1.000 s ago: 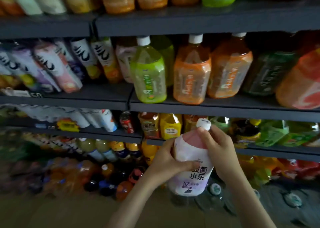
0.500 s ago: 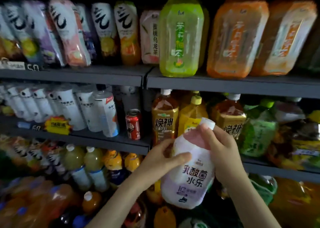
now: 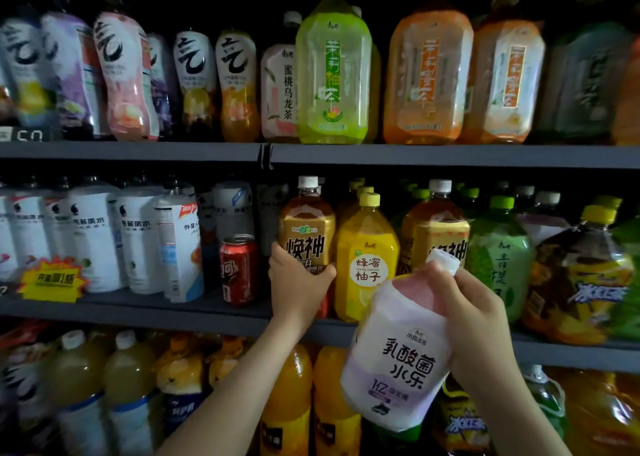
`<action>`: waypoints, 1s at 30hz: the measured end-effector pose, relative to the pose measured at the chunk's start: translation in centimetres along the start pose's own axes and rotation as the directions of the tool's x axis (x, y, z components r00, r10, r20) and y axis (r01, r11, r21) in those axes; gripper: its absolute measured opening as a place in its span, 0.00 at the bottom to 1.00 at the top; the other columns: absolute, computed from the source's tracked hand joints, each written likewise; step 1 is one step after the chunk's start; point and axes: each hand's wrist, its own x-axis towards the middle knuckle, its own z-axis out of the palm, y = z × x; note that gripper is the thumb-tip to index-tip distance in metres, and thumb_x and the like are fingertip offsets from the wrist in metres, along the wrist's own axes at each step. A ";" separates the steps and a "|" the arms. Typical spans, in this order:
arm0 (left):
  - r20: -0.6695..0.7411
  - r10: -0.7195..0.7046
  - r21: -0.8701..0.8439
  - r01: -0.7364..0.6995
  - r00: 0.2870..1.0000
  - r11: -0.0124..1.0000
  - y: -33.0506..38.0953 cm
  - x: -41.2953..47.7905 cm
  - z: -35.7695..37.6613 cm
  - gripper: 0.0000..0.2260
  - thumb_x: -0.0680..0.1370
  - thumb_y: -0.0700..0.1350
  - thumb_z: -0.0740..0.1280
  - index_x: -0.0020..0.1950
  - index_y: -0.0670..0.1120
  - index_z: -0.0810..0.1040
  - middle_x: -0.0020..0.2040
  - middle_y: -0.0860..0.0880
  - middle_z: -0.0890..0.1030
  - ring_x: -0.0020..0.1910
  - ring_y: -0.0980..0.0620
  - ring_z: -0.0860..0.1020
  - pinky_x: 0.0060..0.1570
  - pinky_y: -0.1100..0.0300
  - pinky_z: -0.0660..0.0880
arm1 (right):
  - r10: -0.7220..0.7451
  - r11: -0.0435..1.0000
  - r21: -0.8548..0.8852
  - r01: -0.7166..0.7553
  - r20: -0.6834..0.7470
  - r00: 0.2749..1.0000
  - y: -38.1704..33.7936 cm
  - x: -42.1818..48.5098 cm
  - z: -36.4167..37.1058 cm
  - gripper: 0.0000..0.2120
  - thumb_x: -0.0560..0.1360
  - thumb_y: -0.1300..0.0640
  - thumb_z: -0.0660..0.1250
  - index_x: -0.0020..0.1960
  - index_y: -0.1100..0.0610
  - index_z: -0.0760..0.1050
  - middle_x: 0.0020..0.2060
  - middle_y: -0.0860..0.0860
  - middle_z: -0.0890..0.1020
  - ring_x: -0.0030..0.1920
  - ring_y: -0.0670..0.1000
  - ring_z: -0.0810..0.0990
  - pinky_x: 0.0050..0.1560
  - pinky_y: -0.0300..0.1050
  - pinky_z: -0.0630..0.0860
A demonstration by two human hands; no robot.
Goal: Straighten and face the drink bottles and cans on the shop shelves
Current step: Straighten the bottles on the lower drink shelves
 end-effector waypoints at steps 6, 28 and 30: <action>-0.019 0.010 -0.028 -0.011 1.000 1.000 0.1 -0.9 -2.0 0.39 0.64 0.55 0.78 0.66 0.42 0.63 0.60 0.47 0.73 0.58 0.48 0.75 0.50 0.58 0.74 | -0.055 0.998 0.001 0.055 -0.001 0.998 -2.0 -0.1 -0.7 0.12 0.75 0.46 0.66 0.41 0.54 0.81 0.36 0.64 0.79 0.35 0.58 0.75 0.38 0.54 0.72; 0.076 -0.130 0.044 0.127 0.989 0.991 -3.3 -13.2 -12.4 0.35 0.58 0.53 0.81 0.55 0.49 0.64 0.47 0.59 0.72 0.42 0.63 0.70 0.36 0.70 0.66 | 0.018 1.000 -0.016 -0.015 0.241 0.970 1.4 -4.9 3.0 0.13 0.74 0.45 0.68 0.44 0.55 0.82 0.39 0.56 0.84 0.39 0.52 0.81 0.43 0.55 0.76; 0.075 -0.130 0.076 0.125 0.989 0.989 -4.1 -14.7 -13.1 0.37 0.58 0.53 0.81 0.57 0.48 0.63 0.51 0.56 0.73 0.48 0.58 0.71 0.44 0.65 0.69 | 0.030 0.999 -0.051 -0.016 0.284 0.958 2.1 -6.2 3.4 0.14 0.72 0.43 0.67 0.43 0.54 0.82 0.37 0.53 0.84 0.39 0.48 0.79 0.42 0.50 0.74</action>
